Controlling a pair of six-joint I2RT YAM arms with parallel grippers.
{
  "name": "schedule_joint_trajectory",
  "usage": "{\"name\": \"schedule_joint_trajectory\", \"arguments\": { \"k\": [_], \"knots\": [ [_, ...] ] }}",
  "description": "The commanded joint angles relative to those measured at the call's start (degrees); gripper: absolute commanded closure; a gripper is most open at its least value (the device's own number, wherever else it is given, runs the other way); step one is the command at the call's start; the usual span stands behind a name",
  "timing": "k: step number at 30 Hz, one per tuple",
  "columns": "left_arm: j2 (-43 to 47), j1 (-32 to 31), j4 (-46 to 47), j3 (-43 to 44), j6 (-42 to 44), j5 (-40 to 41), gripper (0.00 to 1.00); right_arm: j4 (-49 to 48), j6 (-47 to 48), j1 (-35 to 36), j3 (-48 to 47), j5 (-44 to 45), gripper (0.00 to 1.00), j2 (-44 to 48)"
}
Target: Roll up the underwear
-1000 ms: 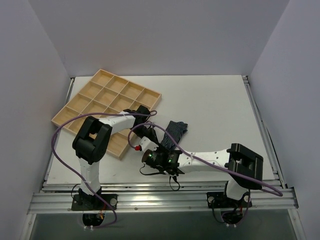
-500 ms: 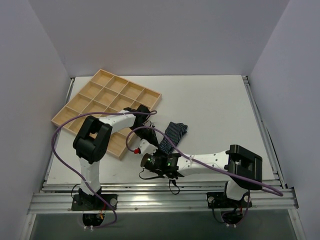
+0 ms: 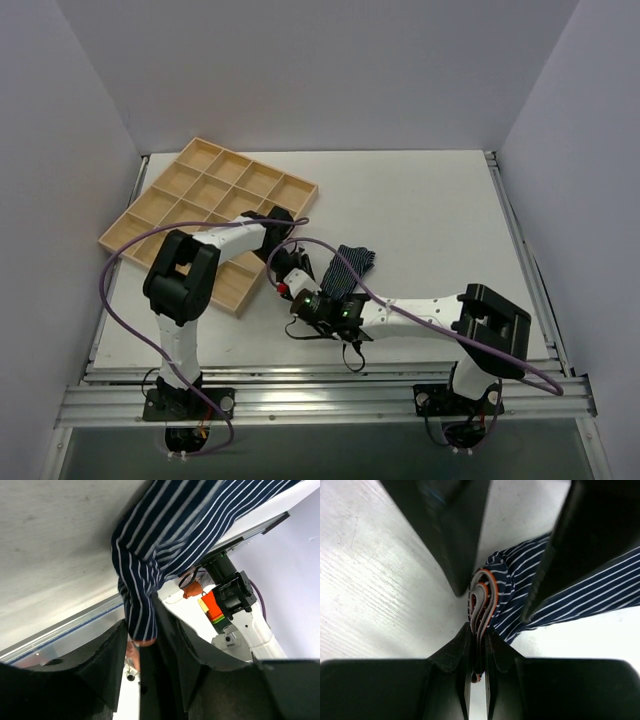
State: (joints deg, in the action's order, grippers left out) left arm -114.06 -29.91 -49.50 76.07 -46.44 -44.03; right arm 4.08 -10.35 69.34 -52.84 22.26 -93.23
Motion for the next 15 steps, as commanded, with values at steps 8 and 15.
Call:
{"name": "schedule_joint_trajectory", "arguments": {
  "k": [8,15],
  "knots": [
    [6.04,6.88,5.35,1.27,-0.06,11.08,0.44,0.58,-2.92,-13.51,0.28,-21.64,1.0,4.55],
    [7.45,5.74,11.79,1.01,-0.59,8.78,0.44,1.73,-2.31,-20.98,-0.95,-34.46,1.0,2.62]
  ]
}}
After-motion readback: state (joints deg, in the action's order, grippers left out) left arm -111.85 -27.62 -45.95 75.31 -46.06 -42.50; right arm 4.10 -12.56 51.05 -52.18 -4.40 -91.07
